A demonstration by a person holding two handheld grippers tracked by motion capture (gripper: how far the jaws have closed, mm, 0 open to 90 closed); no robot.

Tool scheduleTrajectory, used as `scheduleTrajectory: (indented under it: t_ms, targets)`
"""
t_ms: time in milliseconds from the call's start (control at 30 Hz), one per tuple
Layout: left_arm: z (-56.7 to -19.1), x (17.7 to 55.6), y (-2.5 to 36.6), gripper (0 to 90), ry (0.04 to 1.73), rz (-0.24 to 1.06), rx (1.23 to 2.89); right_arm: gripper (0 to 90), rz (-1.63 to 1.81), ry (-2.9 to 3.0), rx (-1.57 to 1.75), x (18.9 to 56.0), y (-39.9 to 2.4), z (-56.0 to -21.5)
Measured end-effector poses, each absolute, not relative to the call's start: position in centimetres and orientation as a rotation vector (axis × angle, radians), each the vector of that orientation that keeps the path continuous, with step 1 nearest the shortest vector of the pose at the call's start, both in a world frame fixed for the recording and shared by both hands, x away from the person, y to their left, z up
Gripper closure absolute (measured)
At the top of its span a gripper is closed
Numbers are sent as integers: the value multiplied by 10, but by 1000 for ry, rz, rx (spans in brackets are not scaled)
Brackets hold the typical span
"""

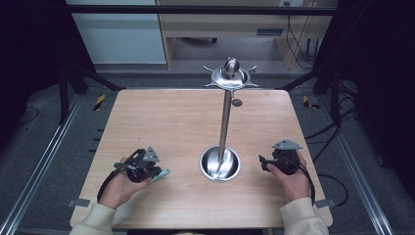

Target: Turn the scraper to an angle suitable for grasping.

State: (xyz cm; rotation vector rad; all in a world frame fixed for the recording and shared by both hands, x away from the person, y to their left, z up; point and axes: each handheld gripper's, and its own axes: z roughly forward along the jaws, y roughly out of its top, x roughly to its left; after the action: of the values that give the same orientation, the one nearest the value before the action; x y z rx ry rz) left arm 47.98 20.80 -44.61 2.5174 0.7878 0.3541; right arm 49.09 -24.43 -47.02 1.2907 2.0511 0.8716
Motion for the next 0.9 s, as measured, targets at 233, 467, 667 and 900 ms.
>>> scheduleTrajectory:
  t_ms: [233, 467, 667, 900]
  targets:
    - [-434, 497, 185, 761, 805, 316, 2711, 214, 891, 2046, 1286, 489, -245, -468]
    - [-443, 512, 181, 686, 842, 182, 2782, 214, 896, 2050, 1282, 490, -245, -467]
    - [-449, 514, 180, 647, 841, 119, 2803, 214, 893, 2049, 1280, 490, -245, -467]
    - [-454, 516, 179, 622, 853, 116, 2822, 214, 889, 2049, 1282, 489, -245, -467]
